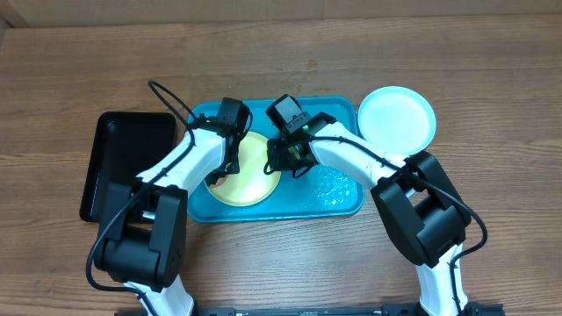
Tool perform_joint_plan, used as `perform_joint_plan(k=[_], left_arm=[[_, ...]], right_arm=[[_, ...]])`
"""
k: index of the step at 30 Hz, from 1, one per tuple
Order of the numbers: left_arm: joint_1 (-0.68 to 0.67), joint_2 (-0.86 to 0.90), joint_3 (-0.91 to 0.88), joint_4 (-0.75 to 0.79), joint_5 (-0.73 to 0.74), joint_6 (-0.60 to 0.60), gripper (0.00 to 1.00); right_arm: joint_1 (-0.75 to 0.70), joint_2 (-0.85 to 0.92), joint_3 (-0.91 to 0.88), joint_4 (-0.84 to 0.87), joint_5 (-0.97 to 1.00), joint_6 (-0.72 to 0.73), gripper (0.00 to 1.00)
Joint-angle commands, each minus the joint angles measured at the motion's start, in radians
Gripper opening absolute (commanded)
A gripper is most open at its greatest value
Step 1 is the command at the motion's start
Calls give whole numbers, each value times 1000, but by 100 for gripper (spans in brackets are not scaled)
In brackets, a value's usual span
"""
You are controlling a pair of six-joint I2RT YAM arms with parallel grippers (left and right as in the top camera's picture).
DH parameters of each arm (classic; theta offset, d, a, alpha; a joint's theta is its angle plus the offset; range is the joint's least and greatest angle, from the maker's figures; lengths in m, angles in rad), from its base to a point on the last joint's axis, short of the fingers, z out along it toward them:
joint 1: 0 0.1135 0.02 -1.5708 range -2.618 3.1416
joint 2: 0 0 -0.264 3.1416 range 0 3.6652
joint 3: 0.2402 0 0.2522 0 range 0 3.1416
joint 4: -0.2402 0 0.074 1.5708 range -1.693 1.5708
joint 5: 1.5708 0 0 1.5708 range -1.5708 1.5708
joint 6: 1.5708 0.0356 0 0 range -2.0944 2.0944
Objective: Clean dirty plates on tray and stack at the side
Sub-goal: 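Scrub the yellow plate's green stain with the sponge in the left gripper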
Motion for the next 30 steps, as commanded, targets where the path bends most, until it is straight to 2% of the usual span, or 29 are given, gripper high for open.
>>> perform_joint_plan(k=[1,5,8,16,20,26,30], left_arm=[[17,28,69,-6,27,16,4],[18,29,96,56,351,42,4],[16,33,86,128,528,41,4],[13,74,52,175,544,34,4],[16,119,52,154,490,78,4],[66,108,74,16,125,77,4],[117,87,121,-63,-3,75,4]], right_arm=[[-10,25,-35,-34,106,-2,4],[-10,25,-35,-30,105,-2,4],[-10,25,-35,-24,105,-2,4],[-10,25,-35,-23,105,-2,4],[-10,25,-35,-23,105,-2,4],[-10,25,-35,-23,105,-2,4],[-10,25,-35,-22,106,-3,4]])
